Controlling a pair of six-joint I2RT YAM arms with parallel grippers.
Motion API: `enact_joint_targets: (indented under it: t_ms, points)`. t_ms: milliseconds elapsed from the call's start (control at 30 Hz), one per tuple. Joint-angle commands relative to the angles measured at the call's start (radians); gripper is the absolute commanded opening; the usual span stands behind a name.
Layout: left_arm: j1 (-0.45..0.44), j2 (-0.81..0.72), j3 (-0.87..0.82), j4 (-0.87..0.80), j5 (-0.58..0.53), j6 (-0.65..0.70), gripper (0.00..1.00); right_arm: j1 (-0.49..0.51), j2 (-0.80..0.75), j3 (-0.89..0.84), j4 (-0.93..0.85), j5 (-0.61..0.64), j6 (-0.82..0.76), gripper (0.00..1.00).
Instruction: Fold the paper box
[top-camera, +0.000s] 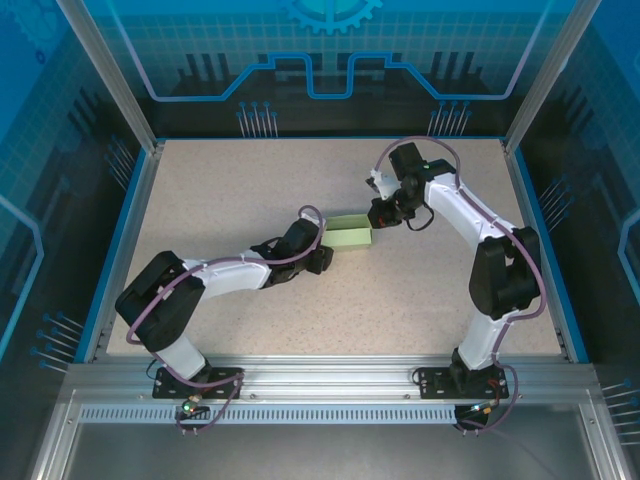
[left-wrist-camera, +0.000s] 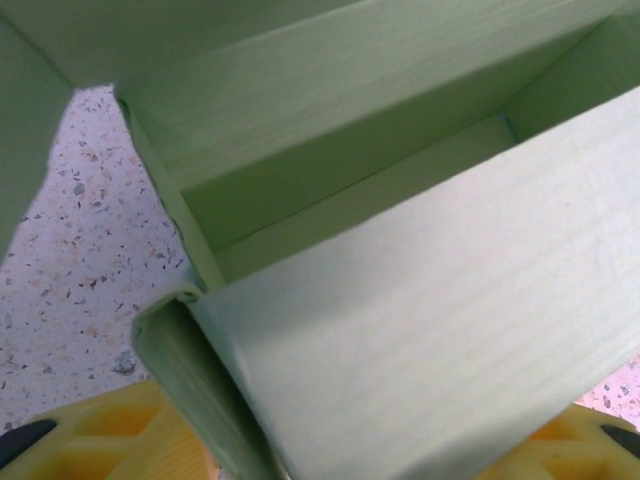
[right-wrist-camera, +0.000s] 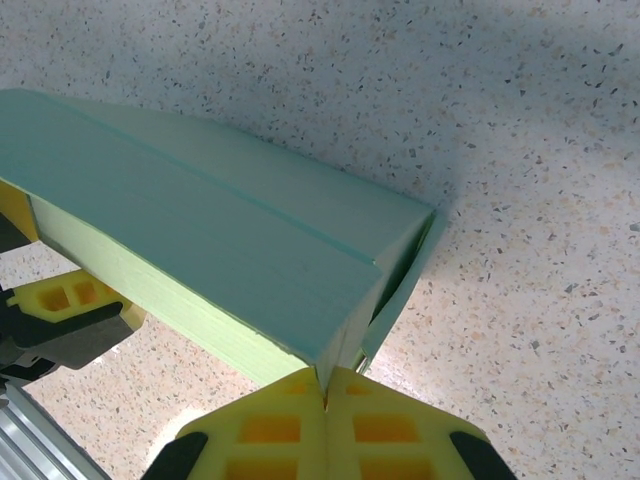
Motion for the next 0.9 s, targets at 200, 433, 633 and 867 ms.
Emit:
enact_joint_targets:
  t_ms: [200,433,633,867]
  points:
    - [0.025,-0.038,0.042,-0.011,0.087,-0.074,0.53,0.039,-0.015,-0.060,-0.013,0.043,-0.029,0.00]
    - [0.035,-0.041,0.050,-0.020,0.117,-0.093,0.52,0.061,-0.032,-0.086,0.029,0.074,-0.018,0.00]
    - [0.044,-0.039,0.054,-0.022,0.136,-0.110,0.52,0.069,-0.039,-0.102,0.048,0.085,0.005,0.00]
    - [0.066,-0.036,0.052,-0.017,0.158,-0.135,0.52,0.068,-0.044,-0.111,0.048,0.091,0.023,0.00]
